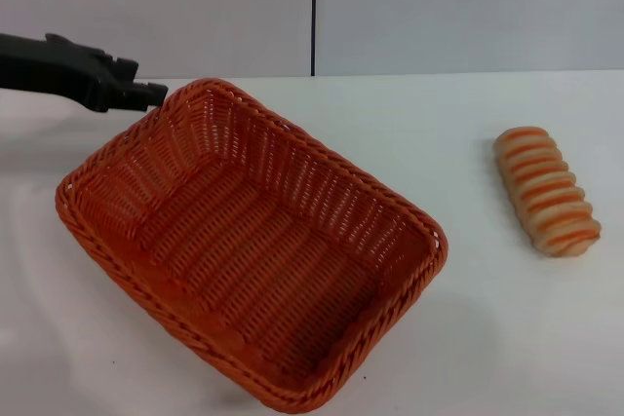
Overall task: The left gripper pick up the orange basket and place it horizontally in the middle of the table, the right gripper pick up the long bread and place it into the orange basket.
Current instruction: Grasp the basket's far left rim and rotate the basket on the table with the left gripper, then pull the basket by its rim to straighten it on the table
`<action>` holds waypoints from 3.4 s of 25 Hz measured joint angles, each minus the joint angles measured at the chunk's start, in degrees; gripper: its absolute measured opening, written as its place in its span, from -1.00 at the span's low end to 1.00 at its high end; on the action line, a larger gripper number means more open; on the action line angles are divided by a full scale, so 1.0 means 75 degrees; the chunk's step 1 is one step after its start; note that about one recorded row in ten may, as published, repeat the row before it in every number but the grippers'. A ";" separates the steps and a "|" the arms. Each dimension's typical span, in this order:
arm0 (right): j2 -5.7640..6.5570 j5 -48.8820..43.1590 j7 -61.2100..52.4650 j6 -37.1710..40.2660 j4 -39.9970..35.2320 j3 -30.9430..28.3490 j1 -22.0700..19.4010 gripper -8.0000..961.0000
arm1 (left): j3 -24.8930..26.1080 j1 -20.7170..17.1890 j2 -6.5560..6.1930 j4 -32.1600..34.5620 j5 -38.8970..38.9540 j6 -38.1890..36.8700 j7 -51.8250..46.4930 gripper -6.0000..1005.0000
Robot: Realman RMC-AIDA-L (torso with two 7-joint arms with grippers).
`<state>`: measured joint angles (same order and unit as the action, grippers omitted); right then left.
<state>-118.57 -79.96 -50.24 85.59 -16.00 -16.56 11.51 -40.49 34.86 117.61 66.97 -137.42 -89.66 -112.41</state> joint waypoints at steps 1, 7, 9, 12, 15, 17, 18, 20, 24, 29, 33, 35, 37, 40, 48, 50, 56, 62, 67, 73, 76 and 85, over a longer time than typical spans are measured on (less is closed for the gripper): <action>0.0000 -0.0008 0.0005 -0.0007 0.0023 0.0007 0.0000 0.54 | -0.0059 -0.0006 0.0016 -0.0030 -0.0045 0.0043 0.0000 0.11; 0.0000 -0.0026 0.0015 -0.0046 0.0059 0.0049 0.0009 0.54 | -0.0163 -0.0032 0.0024 -0.0359 -0.0100 0.0167 0.0011 0.07; -0.0001 -0.0027 0.0015 -0.0078 0.0060 0.0058 0.0015 0.54 | -0.0165 -0.0032 0.0023 -0.0403 -0.0103 0.0199 0.0023 0.05; 0.0000 -0.0031 0.0017 -0.0101 0.0060 0.0063 0.0009 0.54 | -0.0187 -0.0018 0.0022 -0.0606 -0.0111 0.0318 0.0071 0.04; 0.0000 -0.0033 0.0019 -0.0103 0.0061 0.0054 -0.0002 0.54 | -0.0259 -0.0006 0.0021 -0.0728 -0.0125 0.0415 0.0081 0.02; 0.0000 -0.0033 0.0019 -0.0103 0.0067 0.0030 -0.0002 0.54 | -0.0405 -0.0012 0.0021 -0.0785 -0.0131 0.0513 0.0056 0.00; 0.0001 -0.0034 0.0019 -0.0104 0.0070 0.0021 -0.0002 0.54 | -0.0496 -0.0018 0.0021 -0.0810 -0.0132 0.0569 0.0031 0.00; 0.0000 -0.0035 0.0020 -0.0104 0.0072 0.0025 -0.0002 0.54 | -0.0607 -0.0023 0.0021 -0.0841 -0.0135 0.0634 0.0003 -0.02; 0.0001 -0.0035 0.0019 -0.0104 0.0072 0.0049 0.0000 0.54 | -0.0786 -0.0015 0.0021 -0.0912 -0.0184 0.0765 -0.0054 -0.04; 0.0000 -0.0035 0.0020 -0.0104 0.0072 0.0038 0.0001 0.54 | -0.0950 0.0020 0.0031 -0.1069 -0.0457 0.1111 -0.0244 -0.08; 0.0001 -0.0035 0.0020 -0.0104 0.0072 0.0011 -0.0002 0.54 | -0.1143 -0.0023 0.0034 -0.1065 -0.0554 0.1221 -0.0303 -0.10; 0.0001 -0.0035 0.0020 -0.0104 0.0072 0.0009 -0.0006 0.54 | -0.1157 -0.0028 0.0037 -0.1058 -0.0554 0.1222 -0.0303 -0.12; 0.0001 -0.0035 0.0020 -0.0103 0.0072 0.0007 -0.0008 0.54 | -0.1158 -0.0033 0.0046 -0.1038 -0.0528 0.1219 -0.0300 -0.20; 0.0001 -0.0036 0.0020 -0.0103 0.0072 0.0005 -0.0010 0.54 | -0.1161 -0.0033 0.0053 -0.1010 -0.0499 0.1198 -0.0290 -0.43; 0.0001 -0.0018 0.0020 -0.0146 0.0072 0.0005 -0.0012 0.54 | -0.1117 0.0026 0.0058 -0.0923 -0.0455 0.1066 -0.0516 -0.60; 0.0001 -0.0007 0.0019 -0.0172 0.0072 0.0004 -0.0012 0.54 | -0.1086 0.0009 0.0057 -0.0766 -0.0362 0.0954 -0.0678 -0.62; 0.0001 0.0000 0.0020 -0.0186 0.0072 0.0005 -0.0012 0.54 | -0.0416 -0.0124 -0.0015 -0.0129 0.0615 0.0001 -0.1326 -0.65; 0.0010 0.0005 0.0019 -0.0198 0.0072 0.0005 0.0003 0.54 | 0.0426 -0.0165 -0.0039 0.0192 0.0825 -0.0649 -0.2244 -0.65; 0.0021 0.0005 0.0020 -0.0213 0.0071 0.0027 0.0033 0.54 | 0.0740 -0.0361 -0.0111 0.0178 0.0819 -0.0644 -0.3161 -0.64; 0.0024 -0.0001 0.0019 -0.0389 0.0072 0.0060 0.0058 0.54 | 0.1106 -0.0901 -0.0041 0.0202 0.0867 -0.0573 -0.3804 -0.64; 0.0024 0.0000 0.0019 -0.0409 0.0072 0.0064 0.0066 0.54 | 0.1100 -0.1216 0.0058 0.0205 0.0954 -0.0421 -0.3838 -0.63; 0.0037 0.0011 0.0019 -0.0452 0.0072 0.0061 0.0137 0.54 | 0.0939 -0.1904 0.0101 -0.0704 0.1723 0.0456 -0.3423 -0.62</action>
<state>-118.29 -79.89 -50.10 82.20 -15.47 -16.10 12.54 -33.46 20.58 118.37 61.69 -124.50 -86.24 -138.08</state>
